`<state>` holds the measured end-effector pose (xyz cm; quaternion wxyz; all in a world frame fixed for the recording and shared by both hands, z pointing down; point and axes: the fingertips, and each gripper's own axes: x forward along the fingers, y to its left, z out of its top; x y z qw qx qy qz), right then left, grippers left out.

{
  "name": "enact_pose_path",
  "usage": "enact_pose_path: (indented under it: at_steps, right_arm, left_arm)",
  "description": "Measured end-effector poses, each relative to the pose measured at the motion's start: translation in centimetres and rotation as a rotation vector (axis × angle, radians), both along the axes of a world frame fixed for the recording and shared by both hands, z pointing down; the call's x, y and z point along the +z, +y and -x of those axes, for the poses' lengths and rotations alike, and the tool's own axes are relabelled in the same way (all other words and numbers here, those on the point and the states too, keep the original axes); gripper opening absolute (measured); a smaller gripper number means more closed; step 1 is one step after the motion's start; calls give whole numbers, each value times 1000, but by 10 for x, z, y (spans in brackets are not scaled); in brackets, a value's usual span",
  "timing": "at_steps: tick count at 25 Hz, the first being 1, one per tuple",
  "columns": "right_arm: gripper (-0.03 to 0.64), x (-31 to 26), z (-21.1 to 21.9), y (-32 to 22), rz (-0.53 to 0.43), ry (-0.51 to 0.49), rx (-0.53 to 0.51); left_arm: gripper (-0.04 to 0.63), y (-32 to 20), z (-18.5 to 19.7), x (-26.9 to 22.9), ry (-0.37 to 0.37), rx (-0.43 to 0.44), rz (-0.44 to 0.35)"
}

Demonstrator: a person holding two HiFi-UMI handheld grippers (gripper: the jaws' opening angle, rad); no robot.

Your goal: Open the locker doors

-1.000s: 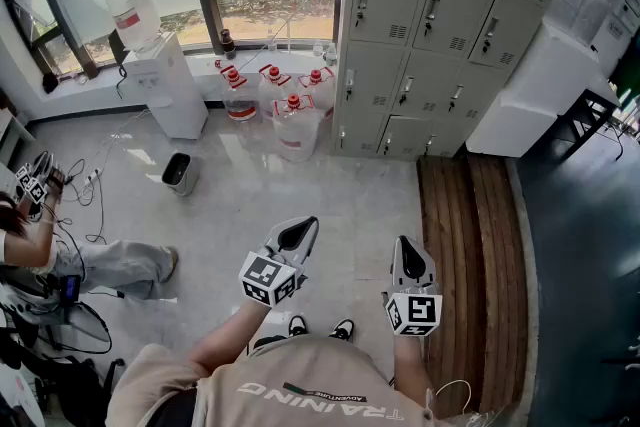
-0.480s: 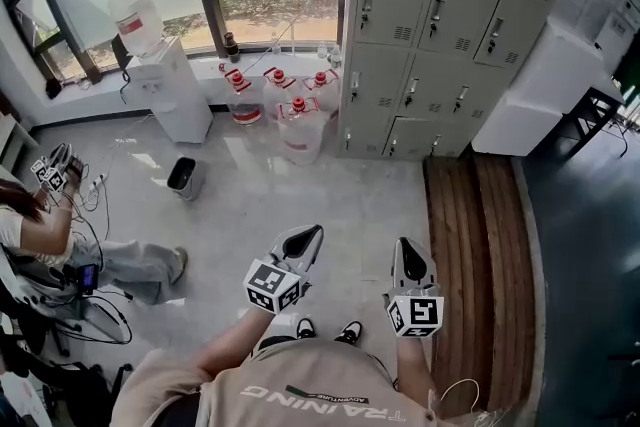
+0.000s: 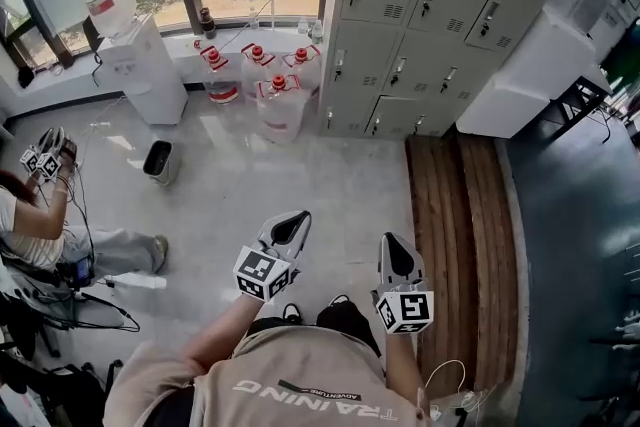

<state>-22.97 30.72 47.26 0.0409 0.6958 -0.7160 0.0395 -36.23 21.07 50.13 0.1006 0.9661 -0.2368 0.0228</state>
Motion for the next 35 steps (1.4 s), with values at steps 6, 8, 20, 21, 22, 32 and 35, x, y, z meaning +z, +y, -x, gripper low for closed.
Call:
enact_pose_path:
  at_steps: [6,8,20,21,22,32,35]
  right_arm:
    - [12,12,-45,-53,20,-5,4]
    - [12,14,-66,-81,3,-6,-11]
    - [12,0,-186,-238,-42,-12,-158]
    - [12,1,-191,-249,-39,-14,-170]
    - [12,1,-195,-260,-37,-20,-183]
    - [12,5,-208,-411,-16,21,-291]
    - [12,1,-213,-469,-14,31,-284]
  left_arm:
    - [6,-48,-39,1,-3,1,-8]
    - [6,-70,-59,0,-3,-6,-20]
    - [6,-208,-179,-18,5,-123,-25]
    - [6,-217,-183,-17,1,-134,-21]
    - [6,-226,-187,-17,-6,-141,-19]
    - [6,-351,-219,6,4,-154,11]
    - [6,-411,-231,-1,42,-126,-4]
